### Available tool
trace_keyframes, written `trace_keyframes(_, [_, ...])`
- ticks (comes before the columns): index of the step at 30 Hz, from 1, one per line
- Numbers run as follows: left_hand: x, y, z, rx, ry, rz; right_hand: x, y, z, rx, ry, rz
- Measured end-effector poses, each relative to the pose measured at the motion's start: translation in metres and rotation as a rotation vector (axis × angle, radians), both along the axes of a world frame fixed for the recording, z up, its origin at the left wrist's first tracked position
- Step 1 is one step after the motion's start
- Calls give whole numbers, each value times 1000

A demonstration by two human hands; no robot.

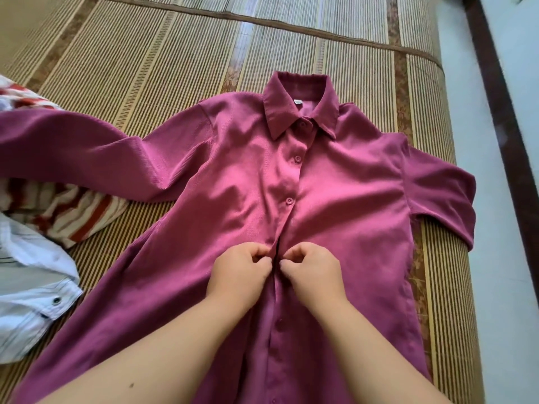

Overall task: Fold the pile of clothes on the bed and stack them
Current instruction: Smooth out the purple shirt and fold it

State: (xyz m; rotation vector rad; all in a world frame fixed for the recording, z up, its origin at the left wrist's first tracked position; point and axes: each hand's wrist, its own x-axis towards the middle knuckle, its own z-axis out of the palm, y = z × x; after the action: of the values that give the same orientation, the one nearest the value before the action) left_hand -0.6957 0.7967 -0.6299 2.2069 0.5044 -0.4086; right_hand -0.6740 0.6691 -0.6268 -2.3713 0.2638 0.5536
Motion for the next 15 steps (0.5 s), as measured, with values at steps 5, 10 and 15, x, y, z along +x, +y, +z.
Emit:
trace_keyframes(5, [-1,-5,3,-39,-6,41,-8,-1,4,349,77,-335])
trace_keyframes(10, [-2,-7,6,-52,-20,54,-11,2,2,349,54,-327])
trace_keyframes(15, [-6,-10,15,-59,-116,95,-9,1,7,100,-47,-171])
